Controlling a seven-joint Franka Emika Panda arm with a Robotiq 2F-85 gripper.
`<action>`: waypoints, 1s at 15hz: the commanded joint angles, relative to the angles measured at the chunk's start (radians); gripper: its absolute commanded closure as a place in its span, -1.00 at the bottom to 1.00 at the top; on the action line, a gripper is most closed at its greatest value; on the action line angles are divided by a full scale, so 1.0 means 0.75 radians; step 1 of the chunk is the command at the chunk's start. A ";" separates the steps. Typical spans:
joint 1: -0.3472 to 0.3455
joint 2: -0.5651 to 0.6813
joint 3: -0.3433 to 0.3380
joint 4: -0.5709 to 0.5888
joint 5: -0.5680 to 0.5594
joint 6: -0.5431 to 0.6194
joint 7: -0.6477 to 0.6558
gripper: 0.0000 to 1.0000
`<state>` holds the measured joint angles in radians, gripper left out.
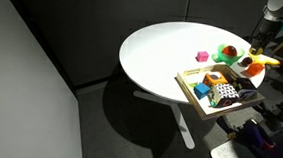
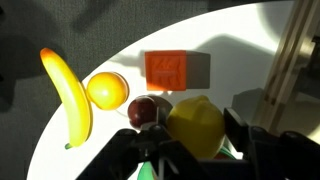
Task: Put the lemon in the green bowl
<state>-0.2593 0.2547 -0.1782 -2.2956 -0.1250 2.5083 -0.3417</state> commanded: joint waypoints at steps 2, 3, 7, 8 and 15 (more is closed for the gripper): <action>0.012 0.058 0.002 0.149 0.032 -0.115 0.084 0.33; 0.014 0.073 0.003 0.175 0.034 -0.130 0.097 0.33; 0.016 0.152 0.018 0.282 0.064 -0.160 0.132 0.33; 0.018 0.175 0.020 0.309 0.070 -0.165 0.145 0.33; 0.024 0.293 0.027 0.454 0.065 -0.165 0.209 0.28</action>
<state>-0.2461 0.4365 -0.1568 -2.0190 -0.0827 2.4208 -0.2156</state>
